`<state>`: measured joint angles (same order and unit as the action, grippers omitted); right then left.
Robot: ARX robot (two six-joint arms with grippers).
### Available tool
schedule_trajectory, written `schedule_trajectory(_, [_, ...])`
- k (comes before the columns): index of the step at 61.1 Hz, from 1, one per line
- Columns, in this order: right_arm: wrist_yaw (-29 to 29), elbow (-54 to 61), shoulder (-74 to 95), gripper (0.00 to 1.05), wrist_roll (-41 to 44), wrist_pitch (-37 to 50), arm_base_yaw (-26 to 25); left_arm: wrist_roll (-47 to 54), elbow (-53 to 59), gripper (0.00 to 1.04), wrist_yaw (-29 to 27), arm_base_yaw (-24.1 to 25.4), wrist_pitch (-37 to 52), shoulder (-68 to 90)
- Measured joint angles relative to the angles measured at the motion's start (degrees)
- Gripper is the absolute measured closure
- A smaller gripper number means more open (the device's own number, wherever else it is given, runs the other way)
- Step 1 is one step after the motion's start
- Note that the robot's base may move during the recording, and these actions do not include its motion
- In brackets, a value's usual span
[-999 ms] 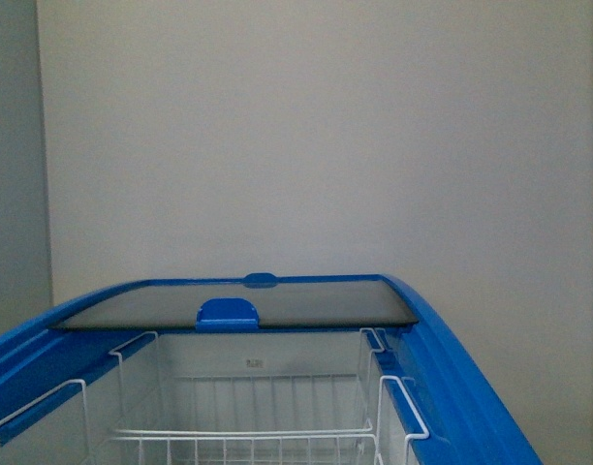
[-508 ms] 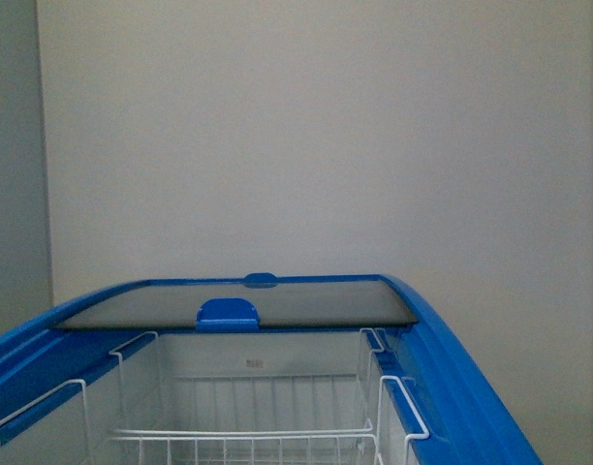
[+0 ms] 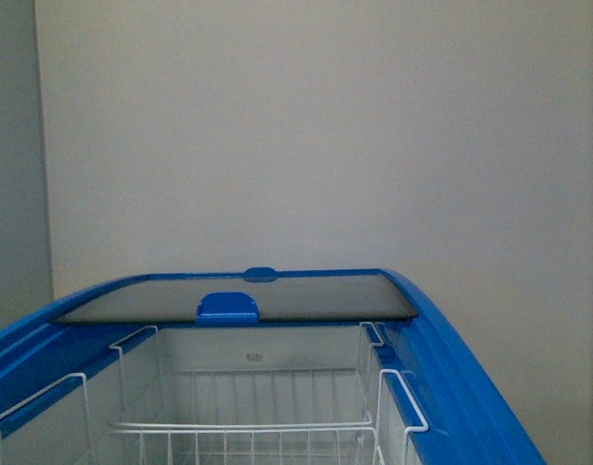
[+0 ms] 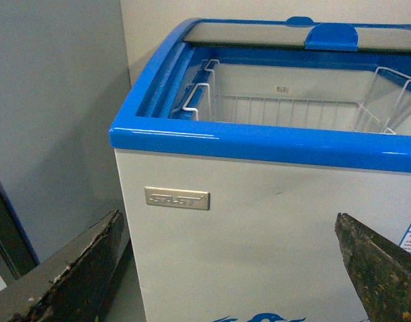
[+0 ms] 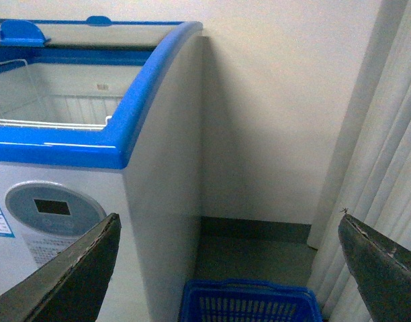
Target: Put drink in fridge
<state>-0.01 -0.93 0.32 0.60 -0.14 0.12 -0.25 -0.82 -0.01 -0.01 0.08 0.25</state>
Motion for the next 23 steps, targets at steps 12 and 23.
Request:
schedule_trajectory(12, [0.0, 0.0, 0.0, 0.07, 0.0, 0.0, 0.0, 0.0, 0.0, 0.08, 0.0, 0.0, 0.0, 0.0])
schedule_trajectory(23, [0.0, 0.0, 0.0, 0.07, 0.0, 0.0, 0.0, 0.0, 0.0, 0.08, 0.02, 0.0, 0.0, 0.0])
